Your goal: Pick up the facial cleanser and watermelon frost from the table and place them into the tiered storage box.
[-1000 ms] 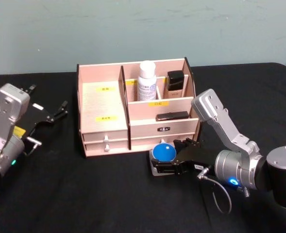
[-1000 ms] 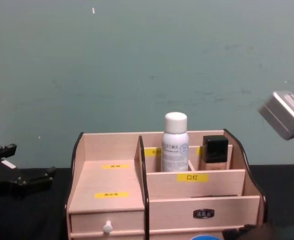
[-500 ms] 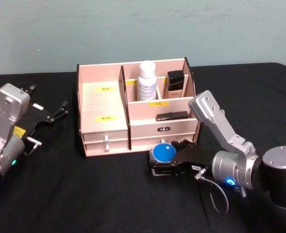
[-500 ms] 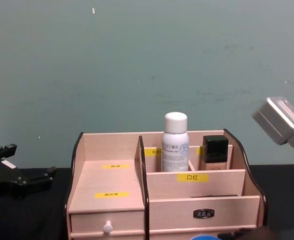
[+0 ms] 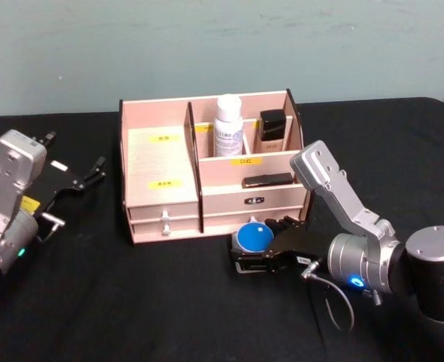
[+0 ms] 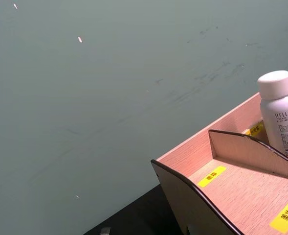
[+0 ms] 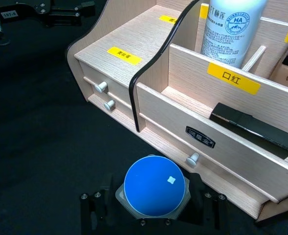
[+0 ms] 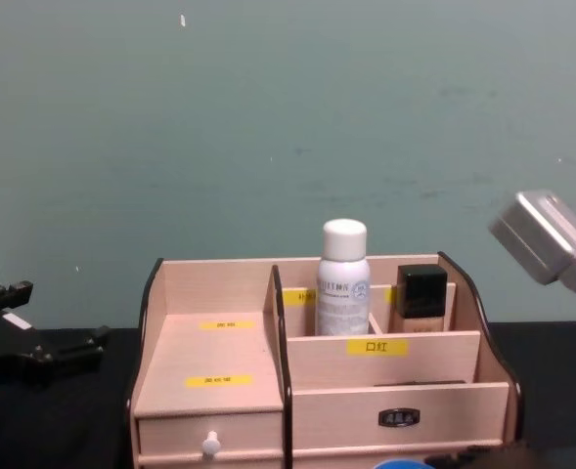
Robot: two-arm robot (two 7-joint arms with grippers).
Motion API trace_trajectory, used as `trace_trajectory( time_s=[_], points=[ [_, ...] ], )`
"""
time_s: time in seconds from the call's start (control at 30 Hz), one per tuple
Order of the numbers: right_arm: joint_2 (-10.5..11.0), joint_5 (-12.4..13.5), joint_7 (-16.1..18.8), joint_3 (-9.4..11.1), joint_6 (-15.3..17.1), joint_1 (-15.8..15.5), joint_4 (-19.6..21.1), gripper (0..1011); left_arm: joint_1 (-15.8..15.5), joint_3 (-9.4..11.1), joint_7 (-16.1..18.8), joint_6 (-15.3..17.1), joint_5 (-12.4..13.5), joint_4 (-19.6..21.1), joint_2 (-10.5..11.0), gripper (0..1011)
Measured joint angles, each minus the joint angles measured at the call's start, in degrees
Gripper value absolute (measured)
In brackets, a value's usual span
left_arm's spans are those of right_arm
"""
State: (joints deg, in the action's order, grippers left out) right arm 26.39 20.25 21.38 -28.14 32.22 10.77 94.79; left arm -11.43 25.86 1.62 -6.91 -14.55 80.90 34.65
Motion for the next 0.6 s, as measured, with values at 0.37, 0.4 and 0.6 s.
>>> trace_trajectory(
  time_s=[0.37,0.4,0.6],
  points=[
    [0.03,0.07,-0.04,0.06,0.04,-0.05,0.06,761,0.00,0.00,0.00,0.00,0.00,0.00,0.00,1010],
    [0.03,0.08,-0.04,0.07,0.04,-0.06,0.08,735,0.00,0.00,0.00,0.00,0.00,0.00,0.00,1010],
    [0.03,0.11,-0.05,0.10,0.06,-0.09,0.10,731,0.00,0.00,0.00,0.00,0.00,0.00,0.00,1010]
  ],
)
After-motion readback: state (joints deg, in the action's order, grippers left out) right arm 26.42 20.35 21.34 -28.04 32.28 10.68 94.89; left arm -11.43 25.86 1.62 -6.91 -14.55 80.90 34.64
